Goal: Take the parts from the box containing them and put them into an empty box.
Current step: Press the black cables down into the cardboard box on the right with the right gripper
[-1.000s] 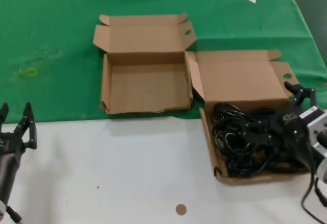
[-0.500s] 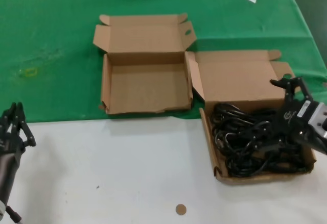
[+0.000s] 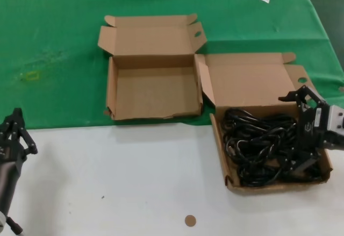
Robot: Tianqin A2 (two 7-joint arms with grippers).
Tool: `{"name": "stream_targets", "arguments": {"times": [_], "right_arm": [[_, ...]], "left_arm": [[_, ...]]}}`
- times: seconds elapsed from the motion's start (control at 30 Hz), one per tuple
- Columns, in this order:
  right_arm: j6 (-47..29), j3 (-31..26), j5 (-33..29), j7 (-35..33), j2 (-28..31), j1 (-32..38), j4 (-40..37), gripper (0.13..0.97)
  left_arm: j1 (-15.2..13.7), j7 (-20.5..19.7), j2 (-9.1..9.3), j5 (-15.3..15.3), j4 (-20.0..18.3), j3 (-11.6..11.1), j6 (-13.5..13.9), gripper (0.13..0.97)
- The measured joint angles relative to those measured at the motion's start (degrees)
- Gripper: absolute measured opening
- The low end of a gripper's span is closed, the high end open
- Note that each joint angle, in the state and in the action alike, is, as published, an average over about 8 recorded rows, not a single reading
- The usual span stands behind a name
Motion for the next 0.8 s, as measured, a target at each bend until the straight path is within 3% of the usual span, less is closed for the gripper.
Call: {"name": "stream_targets", "arguments": {"times": [0.4, 0.8], "right_arm": [[-19.7, 6.3, -3.1, -11.7, -7.8, 3.7, -9.5, 0.965], [-27.0, 9.1, -9.8, -14.6, -13.4, 6.1, -16.1, 0.868]], "left_arm": [[0.0, 0.0, 0.00, 0.0, 0.0, 0.0, 0.0, 0.144], [0.0, 0.0, 0.00, 0.0, 0.0, 0.0, 0.0, 0.144]]}}
